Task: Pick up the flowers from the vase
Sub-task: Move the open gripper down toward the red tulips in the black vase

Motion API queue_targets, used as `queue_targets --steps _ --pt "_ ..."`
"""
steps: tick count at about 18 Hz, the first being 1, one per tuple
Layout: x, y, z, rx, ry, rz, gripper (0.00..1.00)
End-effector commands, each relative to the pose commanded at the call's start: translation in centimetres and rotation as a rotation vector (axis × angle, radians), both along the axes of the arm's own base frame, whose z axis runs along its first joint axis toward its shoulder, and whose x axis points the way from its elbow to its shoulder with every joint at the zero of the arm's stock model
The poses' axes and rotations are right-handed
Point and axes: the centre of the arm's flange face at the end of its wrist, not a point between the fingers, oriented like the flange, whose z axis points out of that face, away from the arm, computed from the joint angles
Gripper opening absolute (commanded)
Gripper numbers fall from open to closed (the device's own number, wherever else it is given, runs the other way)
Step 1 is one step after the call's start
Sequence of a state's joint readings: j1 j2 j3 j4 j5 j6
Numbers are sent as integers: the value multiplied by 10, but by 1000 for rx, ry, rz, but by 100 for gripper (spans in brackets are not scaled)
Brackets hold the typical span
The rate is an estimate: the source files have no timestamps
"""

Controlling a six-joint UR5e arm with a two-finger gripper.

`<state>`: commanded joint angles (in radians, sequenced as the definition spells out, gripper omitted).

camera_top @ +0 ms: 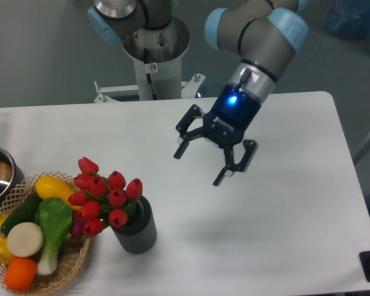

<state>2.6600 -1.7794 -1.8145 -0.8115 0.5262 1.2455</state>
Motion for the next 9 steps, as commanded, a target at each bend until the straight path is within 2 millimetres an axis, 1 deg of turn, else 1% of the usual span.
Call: queue_targets --steps 4,6,8,9 --pt "18 4 -22 -4 2 -49 100" --pt "20 4 -23 2 -6 -52 100" --pt "26 11 -25 13 -17 -71 100" --pt "28 15 -29 11 -26 -79 100"
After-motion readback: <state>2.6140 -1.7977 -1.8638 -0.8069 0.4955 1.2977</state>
